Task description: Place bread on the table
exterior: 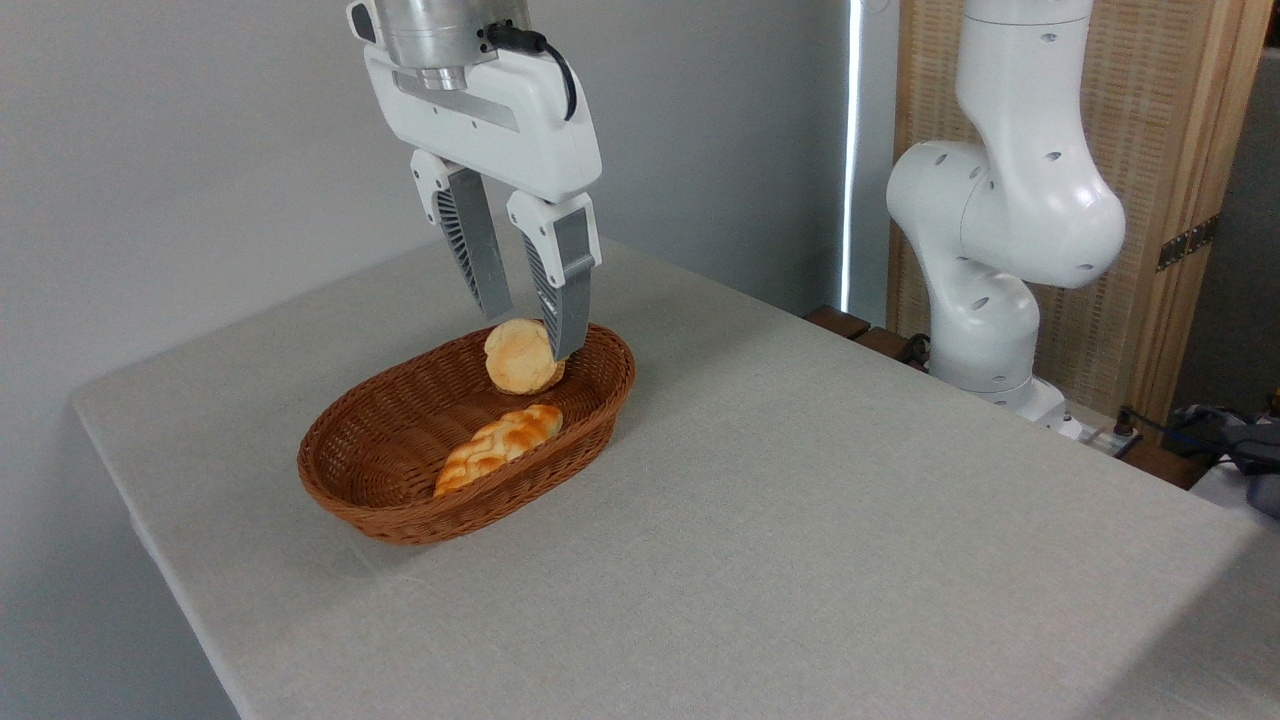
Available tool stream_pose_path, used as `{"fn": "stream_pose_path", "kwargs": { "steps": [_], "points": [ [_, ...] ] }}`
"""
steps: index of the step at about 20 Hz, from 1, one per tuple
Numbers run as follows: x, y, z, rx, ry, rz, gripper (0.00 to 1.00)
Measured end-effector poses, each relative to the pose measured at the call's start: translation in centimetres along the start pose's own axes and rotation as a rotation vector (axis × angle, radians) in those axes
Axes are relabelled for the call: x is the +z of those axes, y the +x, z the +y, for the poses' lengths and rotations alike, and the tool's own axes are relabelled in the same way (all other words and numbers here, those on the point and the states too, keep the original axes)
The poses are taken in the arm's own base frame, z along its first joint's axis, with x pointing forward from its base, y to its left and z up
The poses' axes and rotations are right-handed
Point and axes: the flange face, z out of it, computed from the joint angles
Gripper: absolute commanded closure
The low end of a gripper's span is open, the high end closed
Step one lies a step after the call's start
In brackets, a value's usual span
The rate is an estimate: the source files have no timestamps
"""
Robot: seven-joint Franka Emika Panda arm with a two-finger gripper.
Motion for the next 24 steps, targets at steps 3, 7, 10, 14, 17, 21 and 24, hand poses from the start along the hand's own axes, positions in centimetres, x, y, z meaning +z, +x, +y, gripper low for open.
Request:
{"fn": "stream_pose_path", "kwargs": {
  "steps": [3,7,10,14,17,21,24],
  "points": [
    [0.0,0.0,0.0,0.001,0.000,0.000,0.00],
    [0.3,0.0,0.6,0.008,-0.021,-0.028,0.00],
    [0.6,0.2,1.2,0.020,-0.033,-0.045,0.00],
    [1.0,0.6,2.2,0.039,-0.042,-0.051,0.00],
    [1.4,1.3,4.1,0.070,-0.064,-0.031,0.00],
    [3.1,3.5,7.6,0.144,-0.047,-0.003,0.00],
    [4.8,4.8,11.4,0.218,-0.024,0.031,0.00]
  ]
}}
